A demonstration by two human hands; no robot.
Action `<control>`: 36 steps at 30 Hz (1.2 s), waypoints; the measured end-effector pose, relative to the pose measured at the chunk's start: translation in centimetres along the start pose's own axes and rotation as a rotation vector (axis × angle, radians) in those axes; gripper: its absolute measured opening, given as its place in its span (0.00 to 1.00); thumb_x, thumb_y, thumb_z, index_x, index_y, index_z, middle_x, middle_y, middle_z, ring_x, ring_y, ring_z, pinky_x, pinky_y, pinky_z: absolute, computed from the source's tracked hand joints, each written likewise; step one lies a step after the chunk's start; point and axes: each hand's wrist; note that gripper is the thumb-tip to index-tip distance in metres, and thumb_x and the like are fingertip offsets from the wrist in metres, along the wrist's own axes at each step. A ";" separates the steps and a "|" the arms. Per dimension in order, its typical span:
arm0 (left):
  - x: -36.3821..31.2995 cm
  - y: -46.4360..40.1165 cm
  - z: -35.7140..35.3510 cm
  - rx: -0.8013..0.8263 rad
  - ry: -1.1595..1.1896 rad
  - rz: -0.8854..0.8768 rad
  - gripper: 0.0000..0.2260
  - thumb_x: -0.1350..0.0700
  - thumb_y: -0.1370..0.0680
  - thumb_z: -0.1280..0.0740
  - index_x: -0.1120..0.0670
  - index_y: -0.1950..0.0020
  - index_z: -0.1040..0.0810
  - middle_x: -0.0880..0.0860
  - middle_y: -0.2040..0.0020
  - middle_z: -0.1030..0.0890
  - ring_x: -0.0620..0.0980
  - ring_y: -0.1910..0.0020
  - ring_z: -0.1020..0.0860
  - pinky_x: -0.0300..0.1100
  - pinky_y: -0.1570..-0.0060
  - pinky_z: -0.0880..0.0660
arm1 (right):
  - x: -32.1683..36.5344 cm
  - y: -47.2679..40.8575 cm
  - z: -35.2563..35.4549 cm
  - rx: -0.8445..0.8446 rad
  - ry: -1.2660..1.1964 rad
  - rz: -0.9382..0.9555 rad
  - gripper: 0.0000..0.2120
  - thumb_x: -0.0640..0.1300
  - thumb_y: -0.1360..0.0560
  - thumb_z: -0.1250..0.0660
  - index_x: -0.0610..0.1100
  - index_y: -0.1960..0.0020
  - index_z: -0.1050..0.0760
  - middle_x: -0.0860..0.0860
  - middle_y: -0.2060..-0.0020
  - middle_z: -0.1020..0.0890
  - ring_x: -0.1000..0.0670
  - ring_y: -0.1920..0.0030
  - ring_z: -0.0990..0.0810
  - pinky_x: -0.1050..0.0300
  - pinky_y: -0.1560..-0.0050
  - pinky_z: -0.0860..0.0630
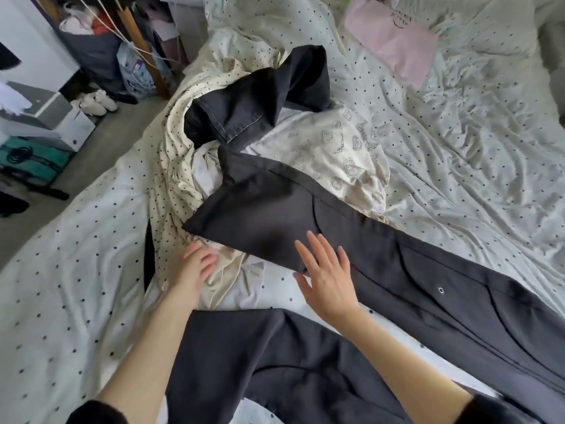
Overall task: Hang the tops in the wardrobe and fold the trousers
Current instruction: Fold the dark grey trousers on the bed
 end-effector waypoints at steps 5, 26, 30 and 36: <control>4.4 1.8 1.2 0.092 -0.737 -0.355 0.11 0.56 0.23 0.33 0.57 0.42 0.24 0.52 0.44 0.22 0.49 0.45 0.25 0.41 0.45 0.29 | 0.4 7.6 -3.1 0.153 0.004 0.018 0.29 0.51 0.36 0.24 0.47 0.38 0.29 0.46 0.40 0.22 0.44 0.39 0.22 0.39 0.44 0.25; 3.1 1.9 3.7 -0.269 -1.505 -1.086 0.24 0.68 0.34 0.29 0.56 0.39 0.26 0.59 0.38 0.28 0.62 0.37 0.32 0.59 0.44 0.35 | 1.6 8.5 -3.0 0.049 -0.177 -0.095 0.18 0.36 0.30 0.29 0.42 0.41 0.23 0.48 0.48 0.20 0.43 0.46 0.21 0.46 0.47 0.27; 10.2 5.4 2.7 -0.029 -1.536 -1.104 0.26 0.67 0.35 0.27 0.57 0.38 0.26 0.61 0.36 0.29 0.62 0.37 0.29 0.57 0.46 0.27 | 0.3 13.4 -3.7 -0.031 -0.096 -0.002 0.21 0.35 0.36 0.26 0.42 0.44 0.22 0.47 0.46 0.20 0.46 0.44 0.22 0.48 0.44 0.25; 20.2 11.3 0.8 0.338 -1.682 -1.005 0.29 0.62 0.38 0.22 0.57 0.38 0.23 0.63 0.34 0.28 0.64 0.36 0.27 0.61 0.46 0.26 | -4.2 22.9 -3.9 0.022 0.030 -0.003 0.19 0.41 0.26 0.43 0.42 0.39 0.23 0.43 0.37 0.24 0.43 0.35 0.26 0.44 0.32 0.39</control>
Point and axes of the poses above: each hand's wrist, its own y-axis away from the middle knuckle, its own z-axis out of the back of the hand, x = y × z
